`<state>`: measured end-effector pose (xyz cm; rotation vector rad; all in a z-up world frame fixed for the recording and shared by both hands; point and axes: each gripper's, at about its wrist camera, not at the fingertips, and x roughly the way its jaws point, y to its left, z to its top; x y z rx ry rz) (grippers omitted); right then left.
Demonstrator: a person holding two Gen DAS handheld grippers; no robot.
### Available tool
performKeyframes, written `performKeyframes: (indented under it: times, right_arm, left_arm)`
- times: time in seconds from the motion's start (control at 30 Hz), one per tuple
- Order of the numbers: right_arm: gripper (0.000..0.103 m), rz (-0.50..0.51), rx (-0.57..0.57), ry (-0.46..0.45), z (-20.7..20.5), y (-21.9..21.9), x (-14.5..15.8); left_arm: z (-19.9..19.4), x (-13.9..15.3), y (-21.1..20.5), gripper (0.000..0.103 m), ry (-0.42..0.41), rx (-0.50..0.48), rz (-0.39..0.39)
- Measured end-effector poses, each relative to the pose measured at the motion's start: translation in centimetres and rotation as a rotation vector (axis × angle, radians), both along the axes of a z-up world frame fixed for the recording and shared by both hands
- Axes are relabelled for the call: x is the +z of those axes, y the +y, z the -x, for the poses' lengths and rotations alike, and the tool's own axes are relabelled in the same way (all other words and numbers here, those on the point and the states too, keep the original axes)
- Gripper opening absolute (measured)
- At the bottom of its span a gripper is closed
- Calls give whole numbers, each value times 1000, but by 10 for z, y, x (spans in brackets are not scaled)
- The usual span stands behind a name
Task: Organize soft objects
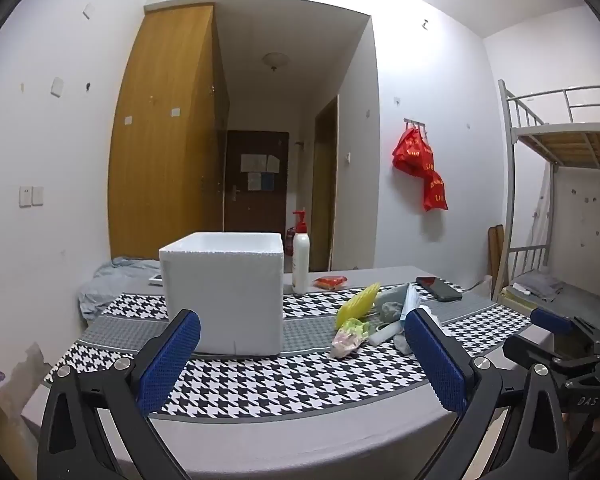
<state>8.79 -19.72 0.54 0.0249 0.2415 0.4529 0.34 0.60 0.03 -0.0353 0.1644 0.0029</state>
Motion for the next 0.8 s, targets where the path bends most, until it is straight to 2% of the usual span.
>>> performKeyframes:
  times: [0.13, 0.33, 0.57, 0.8]
  right_arm:
    - [103, -1, 0, 1, -1, 0, 0]
    - [103, -1, 0, 3, -1, 0, -1]
    - [103, 3, -4, -1, 0, -1, 0]
    - [103, 3, -11, 1, 1, -1, 3]
  left_arm:
    - [0, -1, -3, 102, 4, -23, -12]
    - [1, 0, -1, 102, -2, -38, 16]
    - [3, 2, 3, 102, -24, 13, 10]
    - [1, 2, 3, 102, -4, -1, 15]
